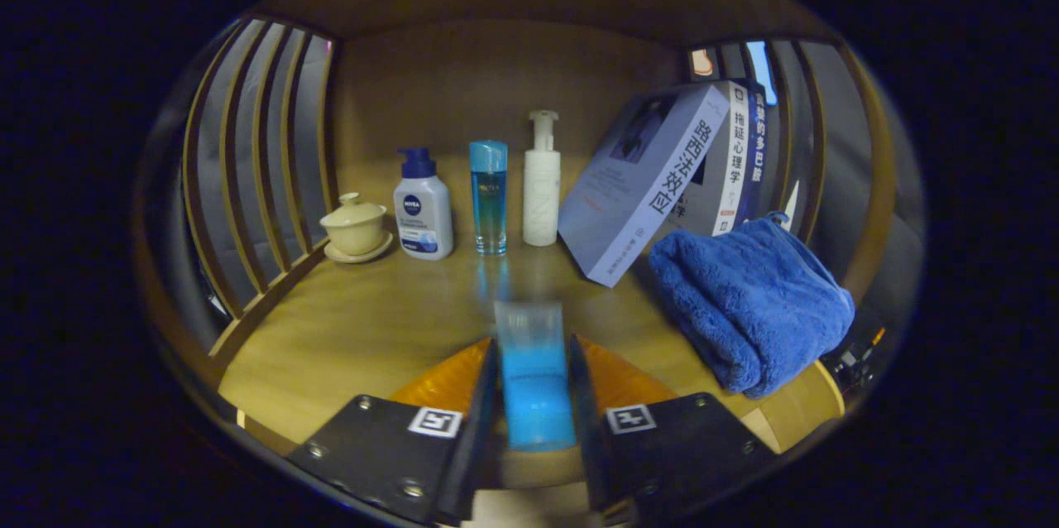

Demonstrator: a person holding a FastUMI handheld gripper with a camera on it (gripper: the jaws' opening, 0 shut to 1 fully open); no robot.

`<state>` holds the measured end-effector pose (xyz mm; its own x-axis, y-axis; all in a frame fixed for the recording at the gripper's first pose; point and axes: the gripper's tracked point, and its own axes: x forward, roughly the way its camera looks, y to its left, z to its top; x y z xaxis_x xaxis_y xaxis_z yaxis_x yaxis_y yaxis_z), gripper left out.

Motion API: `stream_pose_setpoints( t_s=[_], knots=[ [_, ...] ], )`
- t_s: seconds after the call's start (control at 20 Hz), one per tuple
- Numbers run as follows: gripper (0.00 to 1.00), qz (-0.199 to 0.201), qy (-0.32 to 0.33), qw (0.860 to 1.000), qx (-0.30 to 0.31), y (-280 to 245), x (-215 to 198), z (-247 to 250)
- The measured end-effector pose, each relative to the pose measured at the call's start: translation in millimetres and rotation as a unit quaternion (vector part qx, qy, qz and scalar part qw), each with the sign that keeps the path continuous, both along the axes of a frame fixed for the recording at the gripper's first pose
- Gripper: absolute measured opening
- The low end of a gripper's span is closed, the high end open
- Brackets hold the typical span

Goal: Pull open the drawer, take out the items inside it, and place them on the countertop above the cabinet.

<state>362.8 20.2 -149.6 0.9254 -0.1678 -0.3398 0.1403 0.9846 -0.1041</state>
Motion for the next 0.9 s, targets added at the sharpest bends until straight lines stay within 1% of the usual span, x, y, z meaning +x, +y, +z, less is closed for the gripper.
stream_pose_setpoints(
  t_s=[0.1, 0.15, 0.25, 0.3, 0.6, 0.75, 0.9],
  knots=[
    [0.83, 0.005, 0.007, 1.000, -0.002, 0.1, -5.0, -5.8],
    [0.85, 0.017, 0.013, 1.000, 0.002, 4.2, -11.6, -7.9],
    [1.00, 0.034, 0.012, 0.999, 0.006, 4.8, -34.1, 0.9],
    [0.98, 0.042, 0.006, 0.999, 0.006, 4.2, -49.6, 8.2],
    [0.98, 0.065, -0.037, 0.997, 0.002, -14.0, -161.8, 44.0],
    [0.98, 0.055, -0.043, 0.998, 0.002, -29.5, -218.9, 36.3],
    [0.98, 0.054, -0.046, 0.997, 0.001, -37.1, -267.7, 13.6]
  ],
)
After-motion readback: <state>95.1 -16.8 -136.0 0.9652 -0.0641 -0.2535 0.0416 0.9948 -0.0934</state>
